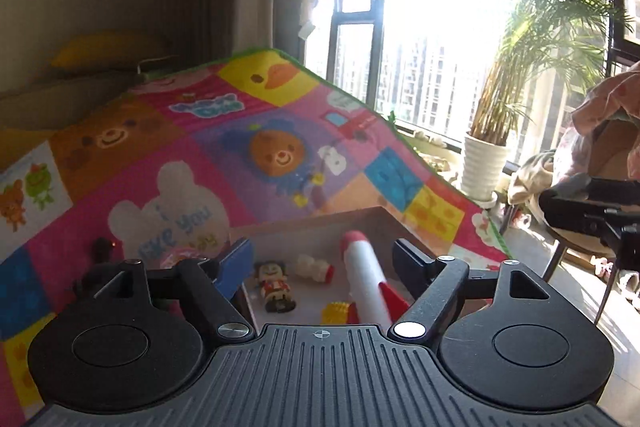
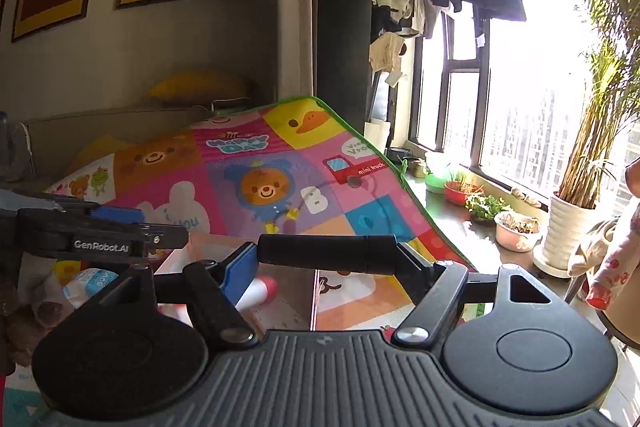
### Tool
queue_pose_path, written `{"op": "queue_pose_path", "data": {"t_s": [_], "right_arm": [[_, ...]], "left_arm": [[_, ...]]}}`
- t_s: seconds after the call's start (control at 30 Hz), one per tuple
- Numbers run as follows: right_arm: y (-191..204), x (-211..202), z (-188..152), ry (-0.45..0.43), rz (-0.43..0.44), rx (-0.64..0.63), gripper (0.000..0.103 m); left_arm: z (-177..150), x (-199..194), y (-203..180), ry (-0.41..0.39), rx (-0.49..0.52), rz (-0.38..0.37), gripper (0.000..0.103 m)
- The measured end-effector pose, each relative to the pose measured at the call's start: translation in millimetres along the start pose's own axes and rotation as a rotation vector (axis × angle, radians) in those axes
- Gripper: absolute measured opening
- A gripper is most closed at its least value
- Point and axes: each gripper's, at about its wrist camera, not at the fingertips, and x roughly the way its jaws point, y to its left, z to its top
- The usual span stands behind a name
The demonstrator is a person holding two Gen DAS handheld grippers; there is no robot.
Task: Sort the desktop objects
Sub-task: 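Carry the rocket and black cylinder into the pink box and release both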
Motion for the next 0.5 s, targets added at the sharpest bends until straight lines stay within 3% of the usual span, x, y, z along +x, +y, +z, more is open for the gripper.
{"op": "queue_pose_path", "data": {"t_s": [0.07, 0.23, 0.4, 0.5], "right_arm": [[0.6, 16.9, 2.0, 0.018, 0.009, -0.002, 0.074], [24.5, 66.0, 13.4, 0.067, 0.075, 0.010, 0.074], [57.7, 124.7, 23.2, 0.126, 0.088, -0.012, 0.079], [72.8, 140.0, 18.7, 0.198, 0.117, -0.018, 0.075]], "left_arm": [[-21.1, -8.5, 13.7, 0.025, 0.003, 0.047, 0.093], [-65.0, -30.5, 42.8, 0.113, -0.040, 0.067, 0.095], [-88.3, -52.5, 53.6, 0.134, -0.046, 0.083, 0.097], [-100.9, -60.2, 61.7, 0.153, -0.055, 0.108, 0.098]]}}
